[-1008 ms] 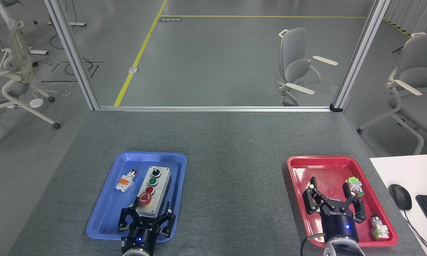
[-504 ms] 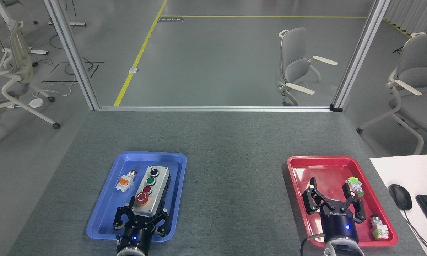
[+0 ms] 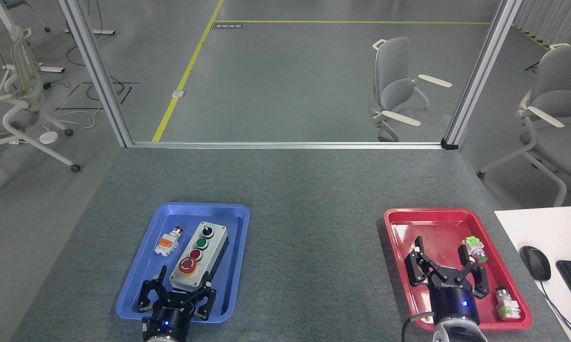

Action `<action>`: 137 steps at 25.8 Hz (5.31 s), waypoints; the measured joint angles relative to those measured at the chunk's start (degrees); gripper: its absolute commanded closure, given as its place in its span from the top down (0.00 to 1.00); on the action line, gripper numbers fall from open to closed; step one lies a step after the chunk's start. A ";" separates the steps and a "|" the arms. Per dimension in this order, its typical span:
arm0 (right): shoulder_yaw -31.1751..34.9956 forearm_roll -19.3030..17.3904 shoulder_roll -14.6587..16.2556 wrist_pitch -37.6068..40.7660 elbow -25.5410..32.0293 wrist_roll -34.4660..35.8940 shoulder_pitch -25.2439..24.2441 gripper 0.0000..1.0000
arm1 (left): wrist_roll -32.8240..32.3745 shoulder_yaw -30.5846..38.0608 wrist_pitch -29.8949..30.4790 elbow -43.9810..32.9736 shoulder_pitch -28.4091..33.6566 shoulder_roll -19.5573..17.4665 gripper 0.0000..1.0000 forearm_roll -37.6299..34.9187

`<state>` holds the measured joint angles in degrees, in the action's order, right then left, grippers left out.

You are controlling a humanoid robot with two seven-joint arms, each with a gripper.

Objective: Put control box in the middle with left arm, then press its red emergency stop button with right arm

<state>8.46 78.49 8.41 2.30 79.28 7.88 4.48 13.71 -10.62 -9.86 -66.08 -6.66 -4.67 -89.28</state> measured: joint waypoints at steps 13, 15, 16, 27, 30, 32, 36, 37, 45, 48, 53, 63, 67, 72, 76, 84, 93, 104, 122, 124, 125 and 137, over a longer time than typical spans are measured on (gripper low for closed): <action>0.05 0.00 -0.10 -0.03 0.00 -0.21 0.08 0.99 | 0.13 -0.63 2.96 3.66 -1.09 2.21 0.99 1.24; 0.03 0.00 -0.09 -0.03 0.00 -0.23 0.08 0.99 | 0.12 -0.75 3.37 4.16 -1.95 2.57 0.99 1.28; 0.03 0.00 -0.09 -0.03 0.00 -0.23 0.06 0.99 | 0.06 -0.78 3.50 4.52 -2.39 2.77 0.98 1.29; 0.02 0.00 -0.06 0.00 0.00 -0.24 0.04 0.99 | 0.18 -0.83 5.50 9.86 -5.75 3.26 0.42 1.28; 0.00 0.00 -0.06 0.08 0.00 -0.25 0.05 0.99 | 0.31 -0.76 6.39 10.54 -5.89 3.11 0.13 1.30; 0.00 0.00 -0.07 0.10 0.00 -0.25 0.07 0.99 | 0.31 -0.64 6.85 10.63 -5.93 3.03 0.00 1.57; 0.00 0.00 -0.13 0.10 -0.01 -0.25 0.15 0.99 | -1.04 -0.27 8.94 9.37 -6.35 2.53 0.00 5.55; 0.00 0.00 -0.17 0.10 0.00 -0.25 0.20 0.99 | -1.30 -0.20 9.65 8.55 -6.39 2.05 0.00 7.24; -0.02 0.00 -0.24 0.10 0.00 -0.50 0.26 0.99 | -0.63 -0.26 11.95 -2.79 -4.97 -2.46 0.00 16.50; -0.03 0.00 -0.25 0.12 0.00 -0.51 0.26 0.99 | -0.05 -1.03 11.25 -7.48 -4.67 -1.20 0.00 16.50; -0.03 0.00 -0.25 0.12 0.00 -0.28 0.26 0.99 | 0.03 -5.90 8.82 -10.77 -4.67 2.63 0.00 12.79; -0.02 0.00 -0.15 0.12 0.00 -0.23 0.12 0.99 | 0.01 -18.40 3.02 -1.57 -6.66 11.95 0.00 2.11; 0.05 0.00 -0.15 -0.13 -0.01 -0.19 0.16 0.99 | -0.35 -25.55 0.65 4.46 -9.45 12.42 0.00 1.54; 0.06 -0.05 -0.13 -0.46 -0.01 -0.07 0.25 0.99 | -1.94 -31.05 0.23 7.75 -11.57 12.63 0.00 1.49; 0.07 -0.08 -0.10 -0.51 0.00 -0.30 0.26 0.99 | -3.16 -32.86 0.03 9.29 -12.62 12.66 0.00 1.55; 0.04 -0.07 -0.18 -0.19 -0.01 -0.40 0.26 0.99 | -3.62 -36.16 0.71 13.49 -14.21 12.68 0.00 1.59; 0.01 -0.07 -0.14 -0.11 -0.07 -0.58 0.23 0.99 | -5.87 -35.92 0.02 14.01 -15.63 12.55 0.93 1.93; -0.06 -0.06 -0.21 0.12 -0.09 -0.29 0.26 0.98 | -6.37 -33.94 -0.57 10.77 -13.43 9.41 0.99 2.08; -5.94 0.95 2.00 25.60 -1.92 -3.77 6.98 0.00 | -5.63 -9.76 13.97 -15.95 6.33 -6.49 0.99 4.83; -7.58 1.37 1.87 26.58 -2.69 -6.20 7.51 0.00 | -5.63 -2.84 18.19 -18.16 7.75 -6.71 0.99 6.61; -8.59 1.55 1.72 27.13 -3.40 -7.08 8.07 0.00 | -5.63 0.29 20.07 -18.72 8.17 -6.72 0.99 7.79; -17.80 2.14 -1.00 31.15 -10.50 -12.63 11.76 0.00 | -6.16 20.48 18.17 -18.80 4.85 -5.68 0.99 18.61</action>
<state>-9.33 80.63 7.41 33.44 68.78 -4.75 16.24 7.54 9.86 8.31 -84.88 -1.80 -10.36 -70.67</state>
